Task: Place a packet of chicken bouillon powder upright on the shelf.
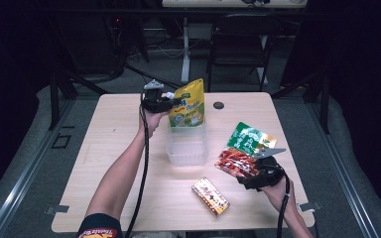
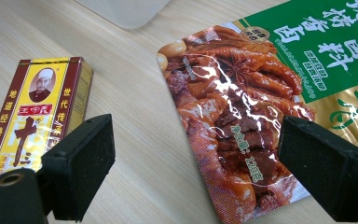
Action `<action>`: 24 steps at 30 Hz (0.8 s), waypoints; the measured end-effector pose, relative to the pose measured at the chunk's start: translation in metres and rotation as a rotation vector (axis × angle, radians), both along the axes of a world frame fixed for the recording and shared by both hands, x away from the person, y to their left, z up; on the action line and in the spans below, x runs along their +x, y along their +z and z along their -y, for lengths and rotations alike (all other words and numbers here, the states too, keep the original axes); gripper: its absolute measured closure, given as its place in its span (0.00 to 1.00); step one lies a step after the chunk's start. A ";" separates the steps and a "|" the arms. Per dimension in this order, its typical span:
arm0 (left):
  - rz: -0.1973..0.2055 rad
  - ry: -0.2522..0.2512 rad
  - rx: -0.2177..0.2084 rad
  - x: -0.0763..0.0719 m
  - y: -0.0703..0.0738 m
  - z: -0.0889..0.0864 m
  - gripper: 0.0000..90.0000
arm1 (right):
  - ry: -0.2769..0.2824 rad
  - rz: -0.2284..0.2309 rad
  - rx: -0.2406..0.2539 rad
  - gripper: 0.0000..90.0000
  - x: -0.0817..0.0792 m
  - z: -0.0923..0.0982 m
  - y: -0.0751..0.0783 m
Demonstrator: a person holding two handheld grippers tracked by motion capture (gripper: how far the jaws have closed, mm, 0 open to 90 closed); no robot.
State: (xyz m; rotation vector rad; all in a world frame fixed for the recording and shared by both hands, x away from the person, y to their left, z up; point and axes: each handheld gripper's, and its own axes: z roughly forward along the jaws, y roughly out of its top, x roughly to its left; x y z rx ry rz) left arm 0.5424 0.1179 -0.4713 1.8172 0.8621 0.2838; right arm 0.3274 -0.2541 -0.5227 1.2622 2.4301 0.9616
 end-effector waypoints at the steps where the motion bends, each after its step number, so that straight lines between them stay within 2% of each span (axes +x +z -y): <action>1: 0.002 0.000 -0.004 0.000 -0.001 -0.001 0.84 | 0.001 -0.001 -0.001 0.12 0.000 0.000 0.000; 7: 0.019 0.009 0.003 -0.001 -0.002 0.000 0.82 | -0.002 0.001 -0.006 0.12 0.000 0.001 0.000; 8: 0.026 0.011 0.022 -0.001 -0.002 0.000 0.82 | -0.003 0.001 -0.006 0.12 0.000 0.001 0.000; 11: 0.020 0.007 0.031 -0.002 -0.001 0.001 0.72 | -0.002 0.002 -0.003 0.12 0.000 0.001 0.001; 13: 0.020 0.025 0.021 -0.003 0.000 0.002 0.62 | -0.003 0.004 -0.003 0.12 0.000 0.001 0.000; 17: 0.035 0.053 0.047 -0.006 0.006 0.002 0.44 | -0.003 0.002 -0.002 0.12 0.000 0.001 0.001; 24: 0.034 0.081 0.050 -0.015 0.021 -0.006 0.29 | -0.003 0.002 -0.004 0.12 -0.001 0.000 0.001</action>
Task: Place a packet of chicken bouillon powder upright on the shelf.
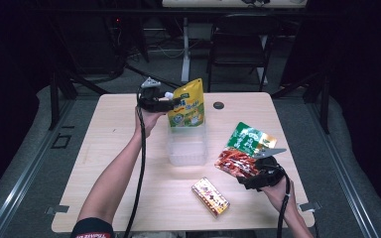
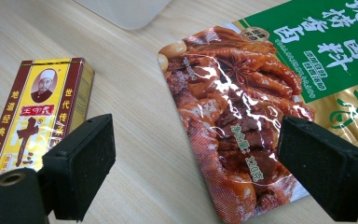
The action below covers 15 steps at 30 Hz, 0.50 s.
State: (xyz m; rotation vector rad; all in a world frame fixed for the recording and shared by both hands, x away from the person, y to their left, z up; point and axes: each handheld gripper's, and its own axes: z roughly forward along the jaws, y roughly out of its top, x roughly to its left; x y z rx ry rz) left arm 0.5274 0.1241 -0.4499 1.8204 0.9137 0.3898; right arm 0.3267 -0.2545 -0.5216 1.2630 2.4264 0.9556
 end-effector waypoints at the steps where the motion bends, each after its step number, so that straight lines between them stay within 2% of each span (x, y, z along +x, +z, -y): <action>1: -0.002 -0.004 -0.001 -0.001 0.002 -0.001 0.27 | 0.001 0.000 -0.001 0.12 0.000 0.000 0.000; 6: -0.016 0.005 0.002 -0.011 0.012 -0.009 0.20 | 0.000 -0.003 0.007 0.12 -0.001 -0.001 0.001; 8: -0.040 -0.002 0.000 -0.017 0.015 -0.012 0.17 | 0.002 -0.005 0.006 0.12 -0.001 -0.001 0.001; 9: -0.050 -0.005 0.015 -0.021 0.017 -0.015 0.17 | -0.001 -0.004 0.002 0.12 -0.001 -0.001 0.002; 15: -0.049 0.001 0.016 -0.044 0.019 -0.028 0.12 | 0.001 -0.011 0.009 0.12 -0.002 -0.001 0.003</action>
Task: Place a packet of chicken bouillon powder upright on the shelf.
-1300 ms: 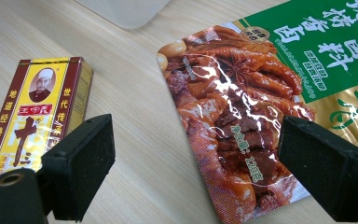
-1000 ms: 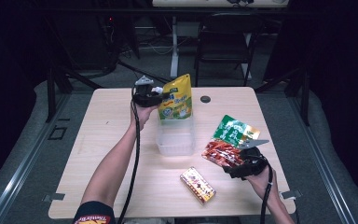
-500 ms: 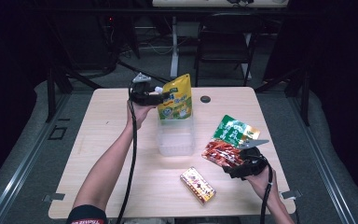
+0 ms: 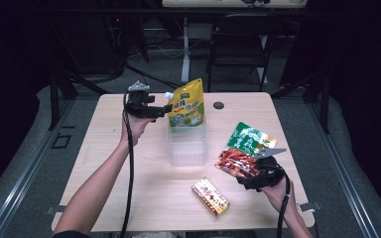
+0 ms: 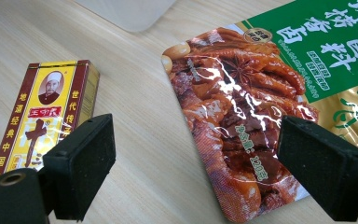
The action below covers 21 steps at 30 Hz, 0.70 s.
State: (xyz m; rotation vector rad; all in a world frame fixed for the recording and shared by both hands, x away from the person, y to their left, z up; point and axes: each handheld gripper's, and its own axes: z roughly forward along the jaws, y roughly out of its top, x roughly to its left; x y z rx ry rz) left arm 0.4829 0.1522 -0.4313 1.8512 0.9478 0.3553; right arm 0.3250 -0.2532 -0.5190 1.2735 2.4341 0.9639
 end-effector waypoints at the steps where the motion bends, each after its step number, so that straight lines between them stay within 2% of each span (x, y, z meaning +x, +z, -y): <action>1: -0.008 -0.005 0.007 -0.006 0.000 -0.004 0.12 | 0.000 -0.001 0.000 0.12 0.000 0.000 0.000; 8: -0.010 0.004 0.056 -0.037 -0.007 -0.017 0.06 | 0.005 -0.002 0.001 0.12 -0.002 -0.004 0.001; 13: -0.023 0.024 0.069 -0.061 -0.023 -0.029 0.04 | 0.009 -0.006 0.008 0.12 -0.005 -0.007 0.001; 16: -0.038 0.053 0.090 -0.075 -0.037 -0.036 0.03 | 0.012 -0.005 0.006 0.12 -0.007 -0.009 0.002; 21: -0.087 0.071 0.076 -0.092 -0.053 -0.046 0.01 | 0.020 -0.007 0.007 0.13 -0.010 -0.014 0.002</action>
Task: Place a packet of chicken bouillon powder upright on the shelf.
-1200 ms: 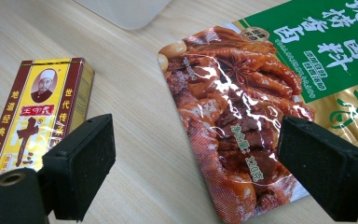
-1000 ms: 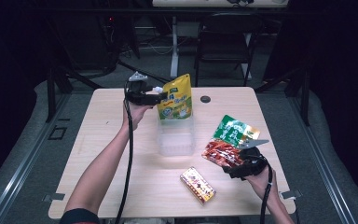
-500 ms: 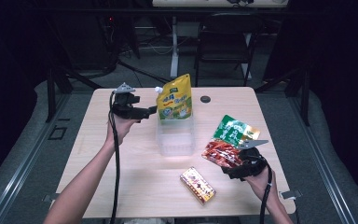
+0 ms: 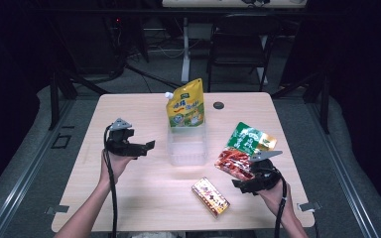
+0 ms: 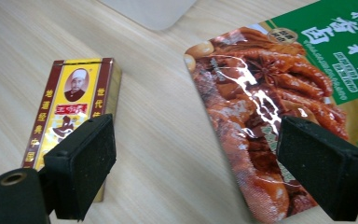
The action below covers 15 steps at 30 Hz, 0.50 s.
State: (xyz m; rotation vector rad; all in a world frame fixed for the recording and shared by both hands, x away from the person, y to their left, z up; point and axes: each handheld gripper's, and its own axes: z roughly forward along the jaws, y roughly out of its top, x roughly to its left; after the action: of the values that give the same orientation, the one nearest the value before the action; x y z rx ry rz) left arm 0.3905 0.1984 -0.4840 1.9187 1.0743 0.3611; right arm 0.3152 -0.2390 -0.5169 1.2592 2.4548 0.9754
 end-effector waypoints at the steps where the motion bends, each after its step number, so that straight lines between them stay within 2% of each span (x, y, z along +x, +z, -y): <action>1: -0.004 0.004 -0.002 -0.002 -0.002 -0.001 0.01 | 0.007 -0.008 -0.004 0.13 -0.001 -0.001 0.000; 5: -0.023 -0.002 0.016 -0.010 -0.006 -0.002 0.00 | 0.019 -0.008 -0.007 0.13 -0.004 -0.008 0.001; 10: -0.022 0.005 -0.005 -0.021 -0.008 -0.005 0.00 | 0.038 0.003 -0.019 0.13 -0.009 -0.016 0.003; 12: -0.020 0.003 0.000 -0.022 -0.008 -0.007 0.00 | 0.041 -0.001 -0.016 0.13 -0.011 -0.018 0.003; 13: -0.023 0.008 -0.007 -0.023 -0.008 -0.007 0.00 | 0.044 -0.003 -0.029 0.13 -0.011 -0.018 0.003; 15: -0.029 0.008 -0.016 -0.023 -0.009 -0.007 0.00 | 0.057 -0.002 -0.024 0.13 -0.015 -0.021 0.003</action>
State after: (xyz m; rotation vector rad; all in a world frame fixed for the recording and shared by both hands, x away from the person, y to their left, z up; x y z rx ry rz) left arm 0.3673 0.2055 -0.4927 1.9111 1.1007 0.3284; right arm 0.3007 -0.2181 -0.5138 1.1891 2.5094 0.9569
